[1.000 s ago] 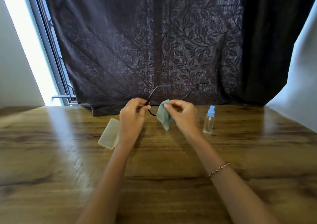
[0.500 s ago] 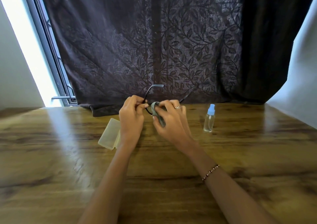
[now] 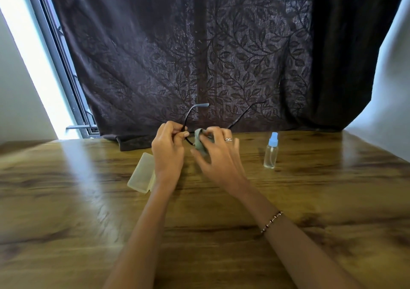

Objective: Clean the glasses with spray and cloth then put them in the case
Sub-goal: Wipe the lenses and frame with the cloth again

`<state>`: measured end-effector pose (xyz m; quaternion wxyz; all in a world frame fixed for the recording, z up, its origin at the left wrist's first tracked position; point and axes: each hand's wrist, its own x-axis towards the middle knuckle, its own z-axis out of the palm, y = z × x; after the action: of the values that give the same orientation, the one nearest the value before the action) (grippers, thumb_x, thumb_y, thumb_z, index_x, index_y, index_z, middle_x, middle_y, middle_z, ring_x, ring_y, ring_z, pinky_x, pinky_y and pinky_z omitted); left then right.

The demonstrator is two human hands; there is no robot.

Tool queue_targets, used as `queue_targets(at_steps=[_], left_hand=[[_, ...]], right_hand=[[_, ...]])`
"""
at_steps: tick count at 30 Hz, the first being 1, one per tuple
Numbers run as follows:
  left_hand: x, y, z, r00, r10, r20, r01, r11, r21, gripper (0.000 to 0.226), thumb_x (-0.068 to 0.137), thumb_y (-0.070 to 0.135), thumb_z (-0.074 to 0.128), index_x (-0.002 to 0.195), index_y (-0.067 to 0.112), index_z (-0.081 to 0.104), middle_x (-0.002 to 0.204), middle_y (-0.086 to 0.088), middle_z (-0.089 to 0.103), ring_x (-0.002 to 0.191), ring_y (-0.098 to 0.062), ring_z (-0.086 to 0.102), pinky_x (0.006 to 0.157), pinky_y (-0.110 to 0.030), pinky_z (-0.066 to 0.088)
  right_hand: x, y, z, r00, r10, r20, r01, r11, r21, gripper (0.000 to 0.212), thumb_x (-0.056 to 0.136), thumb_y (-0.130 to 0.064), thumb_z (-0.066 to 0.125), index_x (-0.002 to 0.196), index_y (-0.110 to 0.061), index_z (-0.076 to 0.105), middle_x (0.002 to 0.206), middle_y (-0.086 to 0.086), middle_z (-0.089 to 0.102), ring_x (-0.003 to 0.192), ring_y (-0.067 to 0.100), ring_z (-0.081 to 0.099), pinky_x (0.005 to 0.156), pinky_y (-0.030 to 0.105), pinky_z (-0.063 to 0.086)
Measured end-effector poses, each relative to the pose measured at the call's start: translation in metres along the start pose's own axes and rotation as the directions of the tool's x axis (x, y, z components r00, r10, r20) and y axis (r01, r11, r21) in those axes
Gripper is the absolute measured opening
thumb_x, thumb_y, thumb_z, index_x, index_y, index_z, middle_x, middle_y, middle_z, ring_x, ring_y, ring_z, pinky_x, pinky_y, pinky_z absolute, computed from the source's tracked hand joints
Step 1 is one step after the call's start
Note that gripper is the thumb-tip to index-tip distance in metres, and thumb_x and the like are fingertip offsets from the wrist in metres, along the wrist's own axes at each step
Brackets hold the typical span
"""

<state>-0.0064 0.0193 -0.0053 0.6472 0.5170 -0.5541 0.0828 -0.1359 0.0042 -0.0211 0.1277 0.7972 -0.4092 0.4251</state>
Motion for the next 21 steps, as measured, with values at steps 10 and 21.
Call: queue_targets(at_steps=[10, 21], left_hand=[[0.000, -0.001, -0.001, 1.000, 0.017, -0.001, -0.017, 1.000, 0.010, 0.014, 0.086, -0.007, 0.058, 0.088, 0.007, 0.061, 0.087, 0.001, 0.060, 0.080, 0.009, 0.056, 0.073, -0.003, 0.041], [0.004, -0.008, -0.006, 1.000, 0.013, -0.005, -0.013, 1.000, -0.022, 0.018, 0.088, -0.008, 0.056, 0.088, 0.009, 0.061, 0.088, -0.001, 0.059, 0.082, -0.001, 0.061, 0.074, -0.010, 0.049]], right_hand=[[-0.001, 0.000, 0.003, 0.998, -0.043, -0.041, 0.043, 0.999, 0.015, 0.028, 0.089, -0.025, 0.059, 0.113, -0.014, 0.065, 0.113, 0.001, 0.056, 0.107, 0.019, 0.045, 0.081, 0.037, 0.040], [0.011, 0.013, -0.010, 0.968, 0.222, -0.116, -0.150, 0.886, 0.439, 0.012, 0.087, -0.020, 0.070, 0.091, -0.009, 0.075, 0.082, -0.003, 0.058, 0.076, 0.003, 0.050, 0.068, 0.012, 0.035]])
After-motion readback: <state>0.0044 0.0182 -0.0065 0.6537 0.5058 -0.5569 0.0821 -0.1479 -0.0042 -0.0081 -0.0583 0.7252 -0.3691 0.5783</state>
